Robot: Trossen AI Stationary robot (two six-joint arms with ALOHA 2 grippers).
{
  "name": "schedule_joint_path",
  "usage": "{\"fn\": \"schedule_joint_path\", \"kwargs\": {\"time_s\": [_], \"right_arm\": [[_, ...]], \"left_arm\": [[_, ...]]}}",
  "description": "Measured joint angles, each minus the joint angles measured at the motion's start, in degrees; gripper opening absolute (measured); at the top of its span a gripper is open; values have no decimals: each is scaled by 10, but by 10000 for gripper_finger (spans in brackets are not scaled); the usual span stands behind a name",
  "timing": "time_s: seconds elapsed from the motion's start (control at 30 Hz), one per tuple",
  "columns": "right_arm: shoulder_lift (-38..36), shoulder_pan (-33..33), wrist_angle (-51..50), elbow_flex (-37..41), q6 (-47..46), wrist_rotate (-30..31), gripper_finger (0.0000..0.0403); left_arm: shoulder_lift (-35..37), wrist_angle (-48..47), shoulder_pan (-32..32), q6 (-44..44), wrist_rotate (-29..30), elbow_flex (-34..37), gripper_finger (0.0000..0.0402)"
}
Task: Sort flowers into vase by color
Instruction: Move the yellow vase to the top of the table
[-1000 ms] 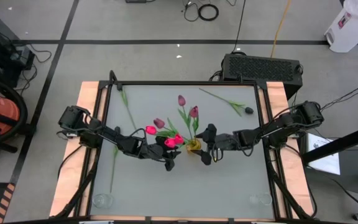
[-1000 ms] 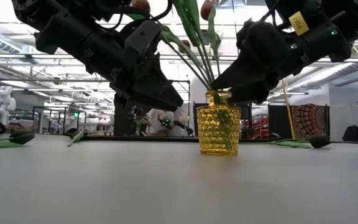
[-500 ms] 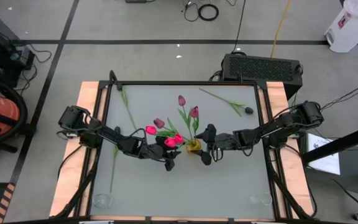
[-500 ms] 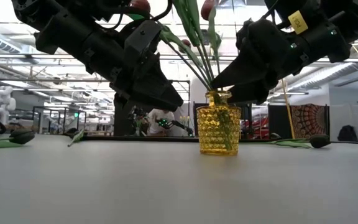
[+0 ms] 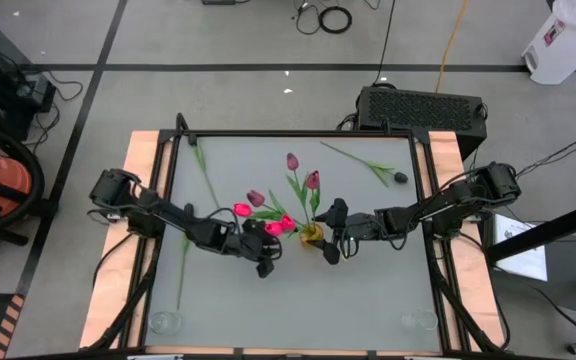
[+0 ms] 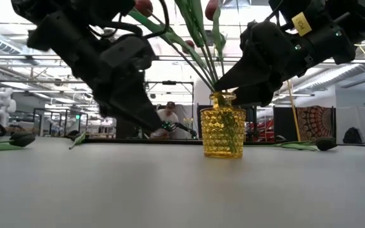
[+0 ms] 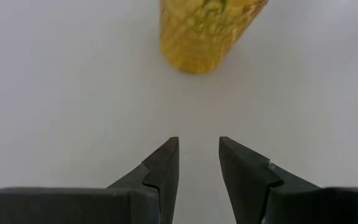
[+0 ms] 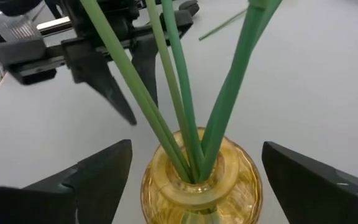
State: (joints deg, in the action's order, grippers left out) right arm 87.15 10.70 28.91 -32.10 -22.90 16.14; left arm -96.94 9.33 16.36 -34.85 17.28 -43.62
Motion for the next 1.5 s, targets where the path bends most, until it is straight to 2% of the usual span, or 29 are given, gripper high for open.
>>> {"fn": "schedule_joint_path", "kwargs": {"time_s": [0.3, 0.6, 0.73, 0.93, 1.23, 1.5], "right_arm": [[0, 0, -2, 0, 0, 0, 352], [0, 0, -4, 0, -4, 0, 352], [0, 0, -4, 0, -12, 0, 352], [0, 0, -4, 0, -17, 0, 352], [0, 0, -4, 0, -17, -1, 352], [0, -3, -5, -1, -14, -26, 352]], "left_arm": [[127, -200, 42, -24, 52, 0, 121], [219, -532, 125, -186, 130, 0, 121], [243, -617, 152, -250, 142, 0, 121], [270, -664, 175, -306, 177, 0, 121], [277, -664, 175, -308, 180, 0, 121], [277, -657, 175, -308, 179, 0, 121]]}}
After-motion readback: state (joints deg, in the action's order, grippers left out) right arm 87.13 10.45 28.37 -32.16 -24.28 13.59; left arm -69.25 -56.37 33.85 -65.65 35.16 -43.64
